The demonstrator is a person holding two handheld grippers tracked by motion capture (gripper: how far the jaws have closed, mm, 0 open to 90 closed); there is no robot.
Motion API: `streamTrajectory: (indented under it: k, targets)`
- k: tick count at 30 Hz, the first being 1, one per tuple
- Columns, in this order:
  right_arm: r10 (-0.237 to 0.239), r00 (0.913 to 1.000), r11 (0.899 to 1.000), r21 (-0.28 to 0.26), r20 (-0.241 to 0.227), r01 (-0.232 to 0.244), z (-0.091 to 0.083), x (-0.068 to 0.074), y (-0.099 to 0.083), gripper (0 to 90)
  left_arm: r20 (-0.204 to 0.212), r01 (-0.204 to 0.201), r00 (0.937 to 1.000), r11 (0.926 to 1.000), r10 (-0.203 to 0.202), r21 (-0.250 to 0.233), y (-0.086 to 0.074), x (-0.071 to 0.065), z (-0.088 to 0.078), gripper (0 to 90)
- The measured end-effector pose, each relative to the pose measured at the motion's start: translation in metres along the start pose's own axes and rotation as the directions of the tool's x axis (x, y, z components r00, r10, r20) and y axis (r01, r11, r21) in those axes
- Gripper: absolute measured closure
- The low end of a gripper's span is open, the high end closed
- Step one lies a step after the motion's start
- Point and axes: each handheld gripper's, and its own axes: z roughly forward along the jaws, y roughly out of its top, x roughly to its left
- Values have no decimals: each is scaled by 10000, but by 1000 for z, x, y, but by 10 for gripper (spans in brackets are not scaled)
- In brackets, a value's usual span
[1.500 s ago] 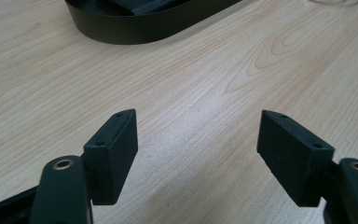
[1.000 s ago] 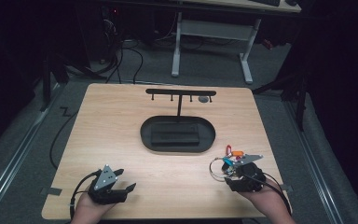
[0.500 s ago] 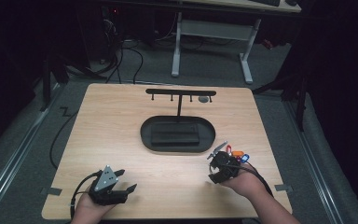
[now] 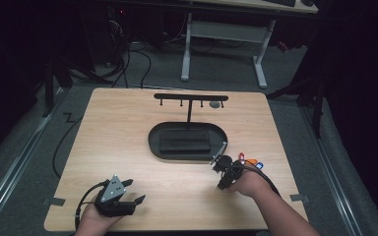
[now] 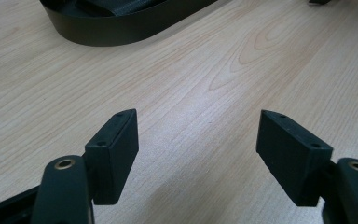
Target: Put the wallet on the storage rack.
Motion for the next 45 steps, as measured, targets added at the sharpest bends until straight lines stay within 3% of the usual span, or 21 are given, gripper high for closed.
streamTrajectory:
  k: [4,6,9,14,18,24,28,33,38,42,45]
  targets:
    - [27,10000,9996,291,5,-27,-1,3,2,712,-12,-44,10000,10000,44,52,0,-1,0,302]
    - [8,10000,9994,334,-12,-8,-1,2,3,818,-3,-36,10000,10000,36,61,0,-1,-1,302]
    - [-46,10000,9995,325,-71,48,-1,3,1,858,16,-44,10000,9999,44,103,0,-1,-1,302]
    - [-217,9997,9996,179,88,215,-6,7,-1,862,28,-28,10000,10000,28,90,-1,-1,0,302]
    - [-406,9988,9988,-271,284,414,-25,6,-7,863,35,-13,10000,10000,13,73,-1,-1,0,303]
    - [-777,9923,9940,-692,968,846,-56,3,-19,867,140,-105,9998,9998,102,187,0,-2,3,303]
    - [-812,9913,9937,-687,1033,886,-69,0,-24,870,150,-120,9998,9997,117,206,0,-3,3,303]
    - [-818,9859,9945,-531,1462,904,-84,-4,-30,872,183,-68,9998,9997,64,235,0,-2,3,303]
    - [-880,9864,9943,-481,1385,954,-98,-9,-34,875,187,-18,9998,9998,14,221,-1,-2,3,303]
    - [-531,9885,9952,-746,1414,641,-114,-14,-38,875,163,16,9999,9998,-19,200,-2,-1,3,303]
    - [-408,9921,9939,-971,1184,525,-127,-17,-42,875,178,14,9998,9998,-18,214,-2,-1,3,304]
